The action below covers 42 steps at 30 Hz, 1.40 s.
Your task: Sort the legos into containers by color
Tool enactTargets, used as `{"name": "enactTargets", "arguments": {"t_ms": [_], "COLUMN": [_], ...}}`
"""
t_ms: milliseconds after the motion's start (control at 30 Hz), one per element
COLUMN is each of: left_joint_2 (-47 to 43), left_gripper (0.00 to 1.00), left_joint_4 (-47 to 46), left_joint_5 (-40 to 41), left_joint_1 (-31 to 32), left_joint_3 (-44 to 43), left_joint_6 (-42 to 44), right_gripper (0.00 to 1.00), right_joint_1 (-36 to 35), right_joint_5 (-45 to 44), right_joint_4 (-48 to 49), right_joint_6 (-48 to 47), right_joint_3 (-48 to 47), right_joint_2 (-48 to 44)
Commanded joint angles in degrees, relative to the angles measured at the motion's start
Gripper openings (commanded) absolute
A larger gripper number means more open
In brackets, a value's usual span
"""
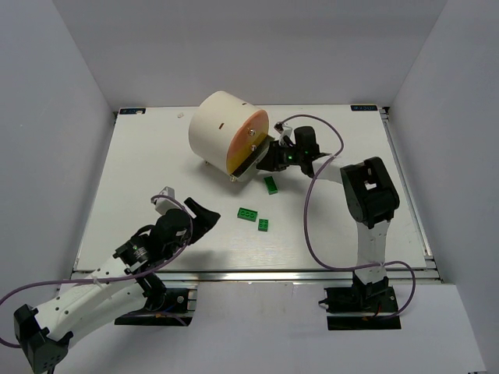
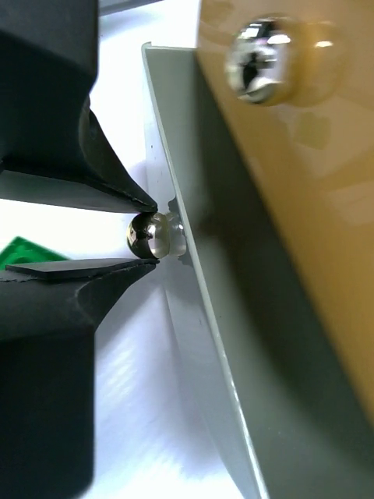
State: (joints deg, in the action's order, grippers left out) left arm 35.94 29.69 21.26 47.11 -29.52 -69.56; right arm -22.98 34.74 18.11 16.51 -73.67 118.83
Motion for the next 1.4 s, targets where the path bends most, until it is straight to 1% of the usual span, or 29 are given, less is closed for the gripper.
{"name": "enactTargets", "arguments": {"t_ms": [0,33,100,133,167,267,400,533,600,700,733,800,1033,1133,1200,1267,1367], "left_joint_2": [0.61,0.88,1.23,1.23,1.5,1.76,1.76,0.54,0.36,0.53,0.79,1.32,1.67,0.62,0.18,-0.35,-0.35], "left_gripper": [0.78,0.78,0.78,0.78,0.78,0.78,0.78,0.78,0.78,0.79,0.79,0.79,0.79,0.79,0.79,0.79,0.79], "left_joint_4": [-2.71,-2.88,-3.41,-3.67,-3.76,-4.38,-4.29,-4.82,-5.35,-5.61,-5.61,-5.79,-5.35,-4.82,-4.47,-4.21,-4.03], "left_joint_5": [-1.04,-1.22,-1.22,-1.39,-1.39,-1.39,-1.39,-1.3,-1.3,-1.48,-1.57,-1.57,-1.31,-1.13,-1.04,-0.87,-0.87], "left_joint_1": [0.44,0.44,0.44,0.44,0.44,0.44,0.44,0.44,0.44,0.44,0.44,0.44,0.44,0.44,0.44,0.44,0.44], "left_joint_3": [-0.1,-0.1,-0.1,-0.01,-0.01,-0.1,0.07,1.12,1.48,1.66,1.48,1.31,0.87,1.22,1.57,1.66,1.66], "left_joint_6": [1.27,1.44,1.8,1.88,2.06,2.32,2.32,2.24,2.24,2.5,2.5,2.76,2.94,2.68,2.5,2.33,2.32], "right_gripper": [0.23,0.24,0.38,0.43,0.5,0.52,0.56,0.59,0.62,0.67,0.74,0.76,0.77,0.77,0.76,0.74,0.71], "right_joint_1": [1.45,1.62,0.76,1.53,1.36,1.36,1.62,0.75,0.66,-0.39,-0.66,-1.36,-4.0,-5.66,-6.63,-7.07,-8.22], "right_joint_5": [1.29,1.47,2.78,3.14,3.4,3.49,-0.01,-5.11,-9.24,-13.38,-13.73,-15.31,-19.53,-22.61,-25.85,-27.87,-30.86], "right_joint_4": [0.7,0.7,0.0,-0.44,-0.79,-1.14,-4.13,-6.24,-7.12,-10.37,-10.81,-12.04,-12.75,-13.18,-13.1,-13.98,-12.14], "right_joint_6": [-1.04,-1.13,-2.18,-2.62,-2.97,-4.29,-7.1,-14.73,-16.07,-16.25,-16.16,-17.9,-17.57,-17.22,-15.04,-14.84,-14.49], "right_joint_3": [2.56,3.35,3.44,3.01,2.83,3.0,4.67,9.32,10.91,10.13,9.78,8.9,6.87,6.44,6.61,6.69,8.45], "right_joint_2": [-3.95,-4.3,-4.57,-4.57,-4.74,-5.88,-8.34,-12.9,-13.62,-12.83,-12.31,-11.78,-9.32,-8.35,-8.0,-7.73,-8.17]}}
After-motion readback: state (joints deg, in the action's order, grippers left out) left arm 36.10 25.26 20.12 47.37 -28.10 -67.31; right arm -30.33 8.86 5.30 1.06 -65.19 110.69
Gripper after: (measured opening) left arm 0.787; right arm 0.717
